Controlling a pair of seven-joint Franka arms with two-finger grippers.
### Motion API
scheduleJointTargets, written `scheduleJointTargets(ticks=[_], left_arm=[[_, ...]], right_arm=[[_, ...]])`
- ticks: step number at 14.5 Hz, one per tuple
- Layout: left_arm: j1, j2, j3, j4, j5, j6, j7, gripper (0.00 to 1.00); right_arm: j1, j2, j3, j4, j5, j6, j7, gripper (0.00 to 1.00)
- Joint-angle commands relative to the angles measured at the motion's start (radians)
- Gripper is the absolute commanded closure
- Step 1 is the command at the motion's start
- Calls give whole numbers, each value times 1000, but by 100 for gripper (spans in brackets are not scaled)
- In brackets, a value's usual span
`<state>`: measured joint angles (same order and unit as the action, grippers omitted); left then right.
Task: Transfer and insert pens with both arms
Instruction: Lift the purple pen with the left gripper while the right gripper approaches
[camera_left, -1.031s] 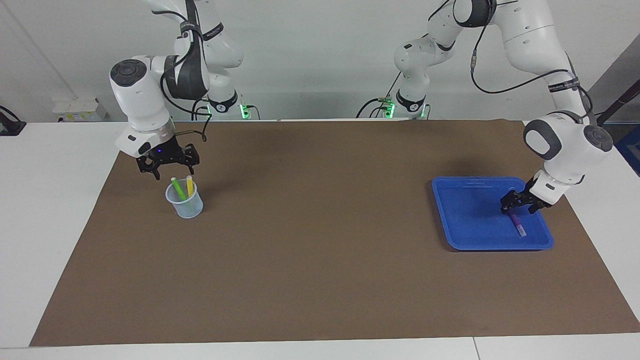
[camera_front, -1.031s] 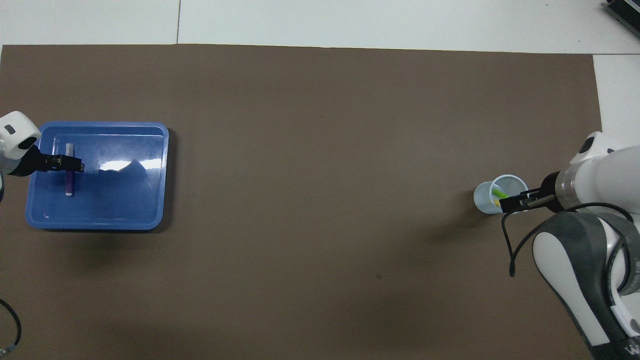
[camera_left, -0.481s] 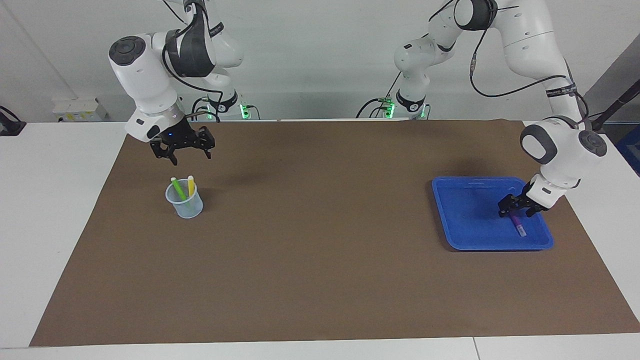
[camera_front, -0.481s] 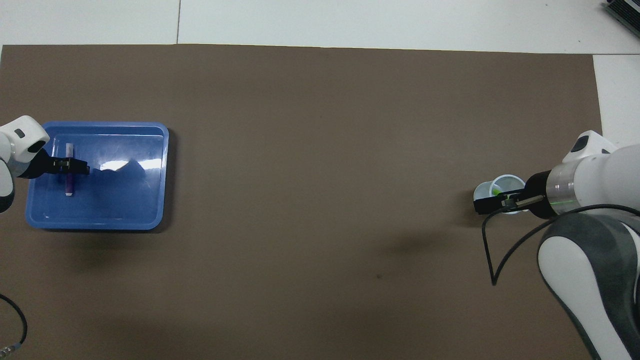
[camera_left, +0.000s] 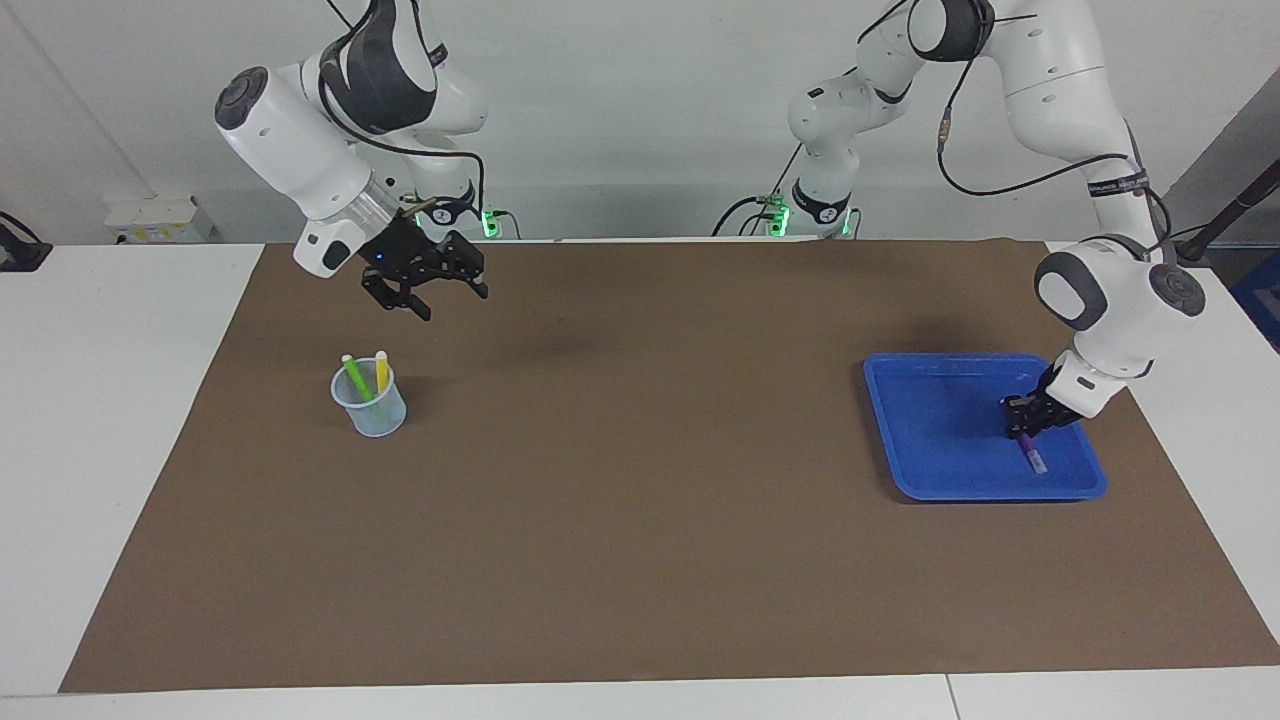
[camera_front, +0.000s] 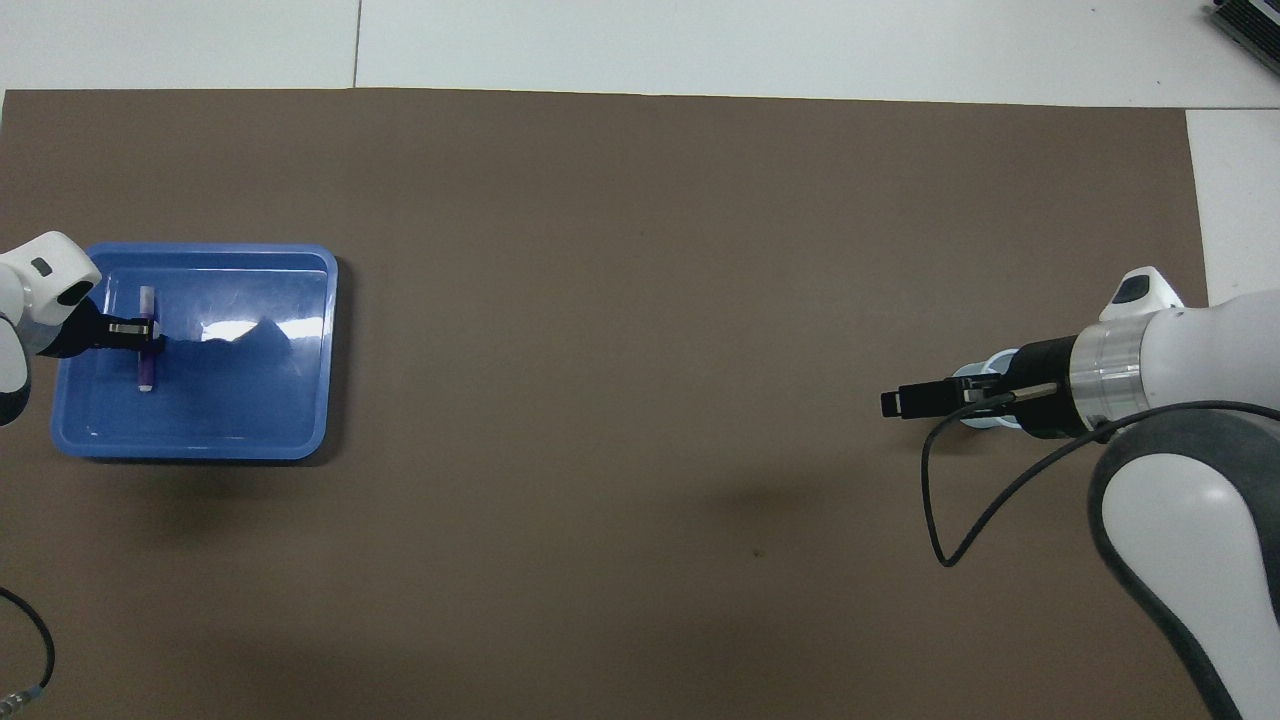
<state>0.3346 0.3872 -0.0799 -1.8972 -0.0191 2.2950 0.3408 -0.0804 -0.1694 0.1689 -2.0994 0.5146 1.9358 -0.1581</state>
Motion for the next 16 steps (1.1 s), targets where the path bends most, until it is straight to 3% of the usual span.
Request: scheduleJointTargets(ticks=[1, 6, 10, 16], left_arm=[[-6, -2, 0, 21, 18, -60, -45, 100], [-14, -21, -9, 159, 13, -294, -120, 100], [-81, -119, -14, 161, -42, -438, -327, 100], [-242, -217, -14, 156, -237, -549, -900, 100]], right_arm=[[-7, -12, 32, 2, 102, -11, 28, 0], [-6, -13, 95, 2, 225, 20, 90, 0], [-6, -13, 184, 4, 303, 107, 170, 0], [65, 5, 224, 2, 384, 236, 242, 0]])
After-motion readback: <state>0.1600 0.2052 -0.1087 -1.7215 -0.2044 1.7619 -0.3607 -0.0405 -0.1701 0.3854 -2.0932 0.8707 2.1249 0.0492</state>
